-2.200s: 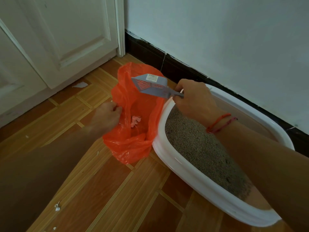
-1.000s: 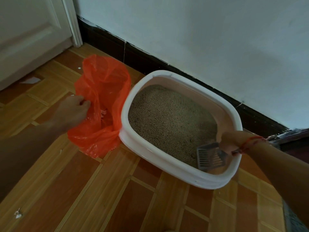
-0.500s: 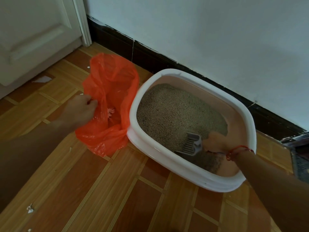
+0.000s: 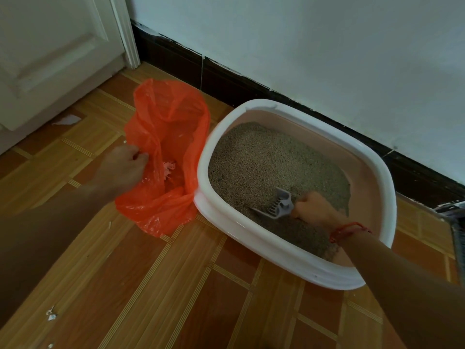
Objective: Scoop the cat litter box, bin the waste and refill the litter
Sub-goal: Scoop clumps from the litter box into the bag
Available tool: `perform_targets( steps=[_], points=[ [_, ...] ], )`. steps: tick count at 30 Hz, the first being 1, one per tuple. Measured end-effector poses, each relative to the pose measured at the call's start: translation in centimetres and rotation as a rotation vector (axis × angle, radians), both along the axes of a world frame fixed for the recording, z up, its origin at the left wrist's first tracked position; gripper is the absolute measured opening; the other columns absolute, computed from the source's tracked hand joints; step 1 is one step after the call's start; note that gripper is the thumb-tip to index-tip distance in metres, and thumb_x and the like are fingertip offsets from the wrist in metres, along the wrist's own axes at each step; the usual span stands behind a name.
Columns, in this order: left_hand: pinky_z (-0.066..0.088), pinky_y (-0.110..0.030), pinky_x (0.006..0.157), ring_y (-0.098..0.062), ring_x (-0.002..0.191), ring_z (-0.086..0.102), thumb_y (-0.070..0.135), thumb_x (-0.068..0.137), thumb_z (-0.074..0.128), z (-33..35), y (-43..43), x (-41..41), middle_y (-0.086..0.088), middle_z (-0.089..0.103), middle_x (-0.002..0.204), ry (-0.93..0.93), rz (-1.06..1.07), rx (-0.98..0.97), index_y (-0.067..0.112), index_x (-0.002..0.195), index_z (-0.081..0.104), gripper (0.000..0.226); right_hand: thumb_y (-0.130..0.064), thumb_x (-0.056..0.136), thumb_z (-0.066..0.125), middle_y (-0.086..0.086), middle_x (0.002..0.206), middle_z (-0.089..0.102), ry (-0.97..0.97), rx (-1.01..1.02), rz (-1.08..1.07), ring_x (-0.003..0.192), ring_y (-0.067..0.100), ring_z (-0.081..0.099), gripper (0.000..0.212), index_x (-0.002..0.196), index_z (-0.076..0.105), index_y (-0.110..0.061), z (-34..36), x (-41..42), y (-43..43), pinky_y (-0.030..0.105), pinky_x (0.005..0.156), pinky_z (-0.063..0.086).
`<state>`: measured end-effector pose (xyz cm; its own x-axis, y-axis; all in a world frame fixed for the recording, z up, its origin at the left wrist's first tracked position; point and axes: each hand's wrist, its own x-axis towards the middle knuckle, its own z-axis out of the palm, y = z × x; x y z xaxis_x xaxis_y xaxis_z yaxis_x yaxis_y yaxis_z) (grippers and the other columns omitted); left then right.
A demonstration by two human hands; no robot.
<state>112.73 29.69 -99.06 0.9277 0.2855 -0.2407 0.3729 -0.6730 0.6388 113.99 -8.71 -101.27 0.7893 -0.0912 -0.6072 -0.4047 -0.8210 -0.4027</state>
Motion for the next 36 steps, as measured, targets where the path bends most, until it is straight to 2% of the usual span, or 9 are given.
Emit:
perform_targets(
  steps=[3,6,10,14,17,23,26,32,36],
  points=[
    [0.037,-0.030,0.052,-0.021,0.062,0.051,0.024,0.103,0.042,0.0,0.0,0.0,-0.013,0.058,0.079,-0.002,-0.009,0.003,0.006,0.086,0.058,0.029,-0.011,0.082,0.063,0.004,0.055,0.050,-0.027,0.014,-0.001,0.055,0.016,0.043,0.026,0.057,0.059,-0.010,0.6,-0.4,0.0,0.026,0.055,0.035],
    [0.038,-0.030,0.053,-0.021,0.064,0.052,0.024,0.103,0.042,0.1,0.1,0.0,-0.013,0.059,0.081,-0.001,-0.008,-0.004,0.006,0.087,0.059,0.029,-0.007,0.081,0.062,0.006,0.059,0.052,-0.059,0.043,-0.023,0.055,0.016,0.044,0.014,0.070,0.069,-0.003,1.9,-0.5,0.1,0.026,0.054,0.037],
    [0.035,-0.029,0.053,-0.020,0.063,0.051,0.024,0.103,0.042,0.3,0.1,0.0,-0.012,0.058,0.080,-0.016,0.001,0.016,0.006,0.084,0.058,0.030,-0.002,0.080,0.060,0.005,0.055,0.051,-0.092,0.090,-0.040,0.050,0.015,0.040,0.017,0.065,0.067,-0.004,3.7,-0.3,0.3,0.022,0.048,0.036],
    [0.036,-0.031,0.054,-0.022,0.065,0.052,0.025,0.102,0.042,0.4,0.7,-0.2,-0.012,0.058,0.080,-0.021,0.014,0.001,0.007,0.083,0.058,0.031,-0.001,0.081,0.058,0.009,0.057,0.050,-0.162,0.079,-0.064,0.046,0.013,0.038,0.015,0.081,0.067,0.012,4.5,-0.1,0.3,0.020,0.048,0.037],
    [0.036,-0.031,0.055,-0.023,0.065,0.051,0.024,0.102,0.042,0.5,0.9,-0.4,-0.012,0.057,0.078,-0.020,0.018,-0.013,0.006,0.080,0.056,0.032,-0.001,0.084,0.058,0.008,0.058,0.051,-0.144,0.091,-0.051,0.047,0.012,0.038,0.017,0.072,0.066,0.007,4.8,0.1,0.3,0.019,0.046,0.037],
    [0.038,-0.030,0.054,-0.022,0.065,0.052,0.025,0.103,0.042,0.8,0.6,-0.5,-0.014,0.060,0.082,-0.017,0.012,-0.002,0.004,0.089,0.060,0.031,-0.002,0.083,0.059,0.011,0.059,0.054,-0.160,0.080,-0.086,0.050,0.015,0.043,0.015,0.078,0.071,0.004,4.8,0.5,0.3,0.024,0.050,0.044],
    [0.037,-0.030,0.053,-0.021,0.063,0.051,0.024,0.103,0.042,0.8,0.4,-0.5,-0.015,0.059,0.082,-0.026,0.013,-0.002,0.002,0.088,0.060,0.032,-0.004,0.082,0.059,0.012,0.061,0.055,-0.163,0.072,-0.081,0.053,0.017,0.045,0.017,0.084,0.069,0.010,5.1,1.0,0.1,0.027,0.053,0.046],
    [0.036,-0.029,0.053,-0.020,0.061,0.049,0.023,0.103,0.043,0.8,0.5,-0.4,-0.011,0.057,0.077,-0.034,0.021,-0.001,0.002,0.088,0.059,0.031,-0.002,0.081,0.059,0.003,0.048,0.051,-0.161,0.051,-0.070,0.046,0.014,0.041,0.016,0.068,0.068,0.002,5.5,1.2,0.2,0.025,0.052,0.044],
    [0.039,-0.031,0.057,-0.021,0.066,0.051,0.024,0.103,0.042,0.7,0.6,-0.4,-0.014,0.060,0.083,-0.026,0.023,-0.025,0.002,0.092,0.060,0.031,-0.004,0.080,0.059,0.008,0.055,0.054,-0.149,0.034,-0.058,0.053,0.018,0.044,0.015,0.077,0.069,0.008,5.0,1.2,0.0,0.030,0.058,0.048]
  ],
)
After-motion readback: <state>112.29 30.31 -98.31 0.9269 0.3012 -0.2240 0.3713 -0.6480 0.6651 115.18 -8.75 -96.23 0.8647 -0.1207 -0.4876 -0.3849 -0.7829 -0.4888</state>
